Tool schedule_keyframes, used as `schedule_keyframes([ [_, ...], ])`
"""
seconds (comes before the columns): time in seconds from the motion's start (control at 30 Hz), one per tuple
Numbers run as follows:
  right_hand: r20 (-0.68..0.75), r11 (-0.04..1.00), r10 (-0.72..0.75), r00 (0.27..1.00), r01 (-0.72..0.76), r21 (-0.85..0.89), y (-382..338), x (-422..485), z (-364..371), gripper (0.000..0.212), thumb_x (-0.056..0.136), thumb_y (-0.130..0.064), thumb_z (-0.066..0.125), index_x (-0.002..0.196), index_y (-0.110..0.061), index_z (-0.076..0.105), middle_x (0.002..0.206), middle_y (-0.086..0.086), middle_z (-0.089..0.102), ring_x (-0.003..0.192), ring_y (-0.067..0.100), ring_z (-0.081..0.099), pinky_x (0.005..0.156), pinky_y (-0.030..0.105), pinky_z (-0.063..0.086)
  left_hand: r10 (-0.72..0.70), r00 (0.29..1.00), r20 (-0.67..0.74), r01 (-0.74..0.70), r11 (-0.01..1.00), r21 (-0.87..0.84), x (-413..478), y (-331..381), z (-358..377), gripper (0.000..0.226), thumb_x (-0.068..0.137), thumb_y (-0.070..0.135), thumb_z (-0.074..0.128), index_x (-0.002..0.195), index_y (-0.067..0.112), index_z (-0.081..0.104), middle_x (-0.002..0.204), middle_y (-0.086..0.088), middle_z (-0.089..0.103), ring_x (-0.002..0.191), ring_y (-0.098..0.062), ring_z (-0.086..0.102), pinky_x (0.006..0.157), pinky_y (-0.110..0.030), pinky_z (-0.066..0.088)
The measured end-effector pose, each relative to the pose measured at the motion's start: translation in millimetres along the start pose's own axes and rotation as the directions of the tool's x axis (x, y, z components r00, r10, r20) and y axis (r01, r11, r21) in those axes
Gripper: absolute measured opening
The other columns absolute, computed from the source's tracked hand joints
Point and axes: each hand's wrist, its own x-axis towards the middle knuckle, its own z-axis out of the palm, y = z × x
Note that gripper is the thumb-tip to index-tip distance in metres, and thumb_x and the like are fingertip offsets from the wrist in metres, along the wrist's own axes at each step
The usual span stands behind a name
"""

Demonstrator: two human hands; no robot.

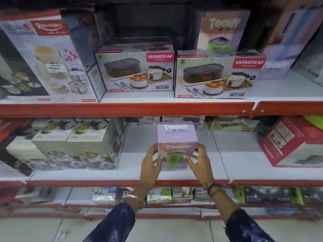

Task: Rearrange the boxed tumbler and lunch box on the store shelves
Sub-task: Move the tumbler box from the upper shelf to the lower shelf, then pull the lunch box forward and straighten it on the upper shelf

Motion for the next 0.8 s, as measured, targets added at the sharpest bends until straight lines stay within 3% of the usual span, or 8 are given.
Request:
schedule_keyframes([
  [0.13, 0.01, 0.999, 0.01, 1.0, -0.009, -0.048, 11, 3, 6, 0.053, 0.083, -0.018, 0.069, 0.127, -0.016, 0.04, 0.13, 0.001, 0.049, 0.11, 0.019, 0.057, 0.089, 0.041, 0.055, -0.027, 1.0, 0.016, 0.027, 0.999, 0.024, 4, -11, 7, 0.05, 0.092, 0.006, 0.056, 0.133, 0.026, 0.038, 0.13, 0.003, 0.053, 0.121, -0.011, 0.051, 0.092, -0.033, 0.053],
  [0.27, 0.045, 0.989, -0.026, 0.999, 0.032, -0.142, 13, 8, 4, 0.053, 0.085, -0.025, 0.067, 0.129, -0.016, 0.04, 0.137, 0.003, 0.045, 0.11, 0.023, 0.059, 0.085, 0.041, 0.056, -0.099, 0.991, 0.087, 0.097, 0.995, 0.028, 7, -10, 7, 0.056, 0.089, 0.012, 0.062, 0.133, 0.03, 0.033, 0.13, -0.004, 0.054, 0.123, -0.019, 0.05, 0.099, -0.031, 0.047],
  [0.37, 0.007, 0.992, -0.049, 0.999, 0.049, -0.117, 4, 7, -5, 0.047, 0.085, -0.028, 0.066, 0.127, -0.02, 0.045, 0.131, -0.002, 0.049, 0.106, 0.017, 0.059, 0.084, 0.034, 0.055, -0.062, 0.995, 0.082, 0.052, 0.991, 0.124, 7, -9, 5, 0.068, 0.086, 0.027, 0.064, 0.142, 0.013, 0.028, 0.146, -0.01, 0.04, 0.134, -0.024, 0.038, 0.109, -0.04, 0.035],
  [0.43, -0.047, 0.993, -0.103, 0.994, 0.1, -0.056, -9, 6, -16, 0.041, 0.086, -0.026, 0.064, 0.124, -0.025, 0.047, 0.124, -0.005, 0.051, 0.105, 0.006, 0.056, 0.085, 0.027, 0.052, 0.008, 1.0, 0.001, -0.008, 0.992, 0.129, 8, 4, 0, 0.064, 0.086, 0.026, 0.062, 0.14, 0.01, 0.03, 0.143, -0.005, 0.038, 0.133, -0.022, 0.038, 0.11, -0.038, 0.033],
  [0.5, -0.106, 0.986, -0.166, 0.98, 0.167, 0.0, -29, 9, -33, 0.037, 0.087, -0.023, 0.063, 0.119, -0.029, 0.047, 0.12, -0.003, 0.054, 0.106, -0.005, 0.052, 0.089, 0.018, 0.046, 0.174, 0.983, -0.055, -0.166, 0.977, 0.133, 13, 27, -7, 0.052, 0.088, 0.03, 0.056, 0.135, 0.019, 0.036, 0.134, 0.0, 0.041, 0.126, -0.016, 0.042, 0.107, -0.032, 0.035],
  [0.6, -0.248, 0.965, -0.237, 0.939, 0.257, 0.049, -67, 29, -66, 0.033, 0.087, -0.013, 0.064, 0.117, -0.022, 0.053, 0.117, 0.003, 0.059, 0.105, -0.004, 0.054, 0.088, 0.008, 0.042, 0.432, 0.901, -0.051, -0.417, 0.892, 0.176, 32, 70, -14, 0.037, 0.093, 0.036, 0.048, 0.126, 0.021, 0.043, 0.127, -0.003, 0.048, 0.12, -0.015, 0.046, 0.102, -0.034, 0.04],
  [0.73, -0.429, 0.915, -0.364, 0.826, 0.403, -0.002, -113, 66, -112, 0.03, 0.09, -0.012, 0.06, 0.118, -0.018, 0.053, 0.119, 0.005, 0.057, 0.11, 0.014, 0.056, 0.092, 0.025, 0.048, 0.623, 0.781, -0.05, -0.595, 0.766, 0.244, 76, 140, -13, 0.034, 0.091, 0.025, 0.051, 0.122, 0.01, 0.048, 0.126, -0.016, 0.056, 0.121, -0.022, 0.048, 0.105, -0.035, 0.039],
  [0.8, -0.502, 0.894, -0.412, 0.76, 0.443, -0.063, -123, 85, -131, 0.03, 0.089, -0.012, 0.059, 0.119, -0.014, 0.052, 0.121, 0.008, 0.056, 0.113, 0.021, 0.054, 0.097, 0.031, 0.046, 0.627, 0.777, -0.065, -0.589, 0.759, 0.278, 101, 171, -10, 0.04, 0.092, 0.026, 0.052, 0.126, 0.006, 0.047, 0.133, -0.017, 0.052, 0.127, -0.02, 0.043, 0.11, -0.034, 0.034],
])
